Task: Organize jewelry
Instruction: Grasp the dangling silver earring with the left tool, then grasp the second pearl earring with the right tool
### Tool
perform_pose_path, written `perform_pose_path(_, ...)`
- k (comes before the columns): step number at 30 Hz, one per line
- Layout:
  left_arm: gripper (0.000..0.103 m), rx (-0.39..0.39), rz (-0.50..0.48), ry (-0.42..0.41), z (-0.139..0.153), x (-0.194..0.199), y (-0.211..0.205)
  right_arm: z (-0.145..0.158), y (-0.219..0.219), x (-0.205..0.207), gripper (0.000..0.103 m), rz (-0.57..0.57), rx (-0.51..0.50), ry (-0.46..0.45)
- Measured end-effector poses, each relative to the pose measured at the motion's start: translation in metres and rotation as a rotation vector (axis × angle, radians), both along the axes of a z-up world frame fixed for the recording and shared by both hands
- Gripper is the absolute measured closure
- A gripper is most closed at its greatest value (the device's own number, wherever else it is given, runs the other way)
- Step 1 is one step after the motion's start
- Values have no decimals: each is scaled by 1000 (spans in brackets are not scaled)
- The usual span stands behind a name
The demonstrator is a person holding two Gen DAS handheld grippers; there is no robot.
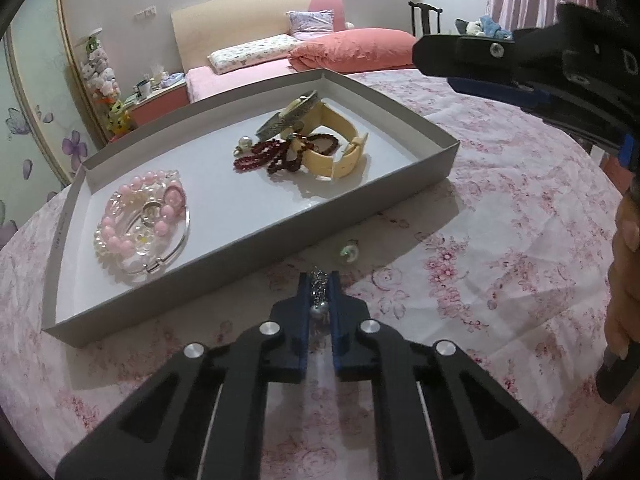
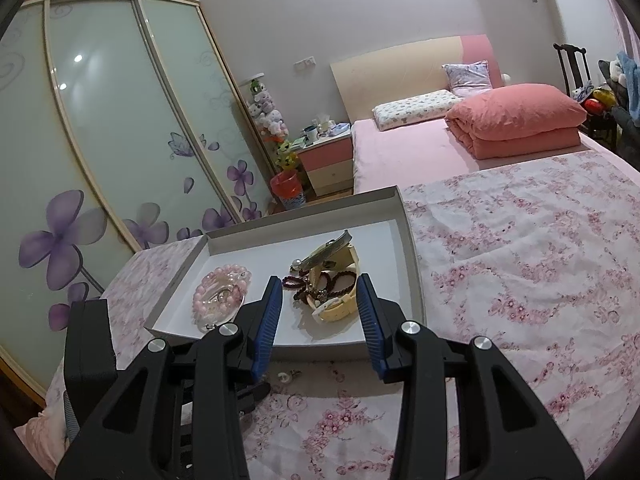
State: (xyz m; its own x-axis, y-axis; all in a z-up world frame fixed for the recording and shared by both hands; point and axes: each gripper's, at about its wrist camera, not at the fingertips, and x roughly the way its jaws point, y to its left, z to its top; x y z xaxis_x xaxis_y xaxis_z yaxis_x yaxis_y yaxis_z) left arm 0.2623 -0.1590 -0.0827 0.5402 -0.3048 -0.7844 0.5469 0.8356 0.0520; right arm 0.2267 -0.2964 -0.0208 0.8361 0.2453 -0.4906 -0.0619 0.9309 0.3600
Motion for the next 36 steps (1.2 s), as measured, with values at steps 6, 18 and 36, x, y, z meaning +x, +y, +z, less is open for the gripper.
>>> perform_pose_path(6,95,16,71,-7,1,2,24,2,4,-7,63,14,-8,-5)
perform_pose_path(18,94,41,325,0,3,-7,147,-20,28,-15,63,97,-69,87)
perform_pose_path(36,94,-36,376,12,5,-12,165,-56,83,20,71,139,-305,288)
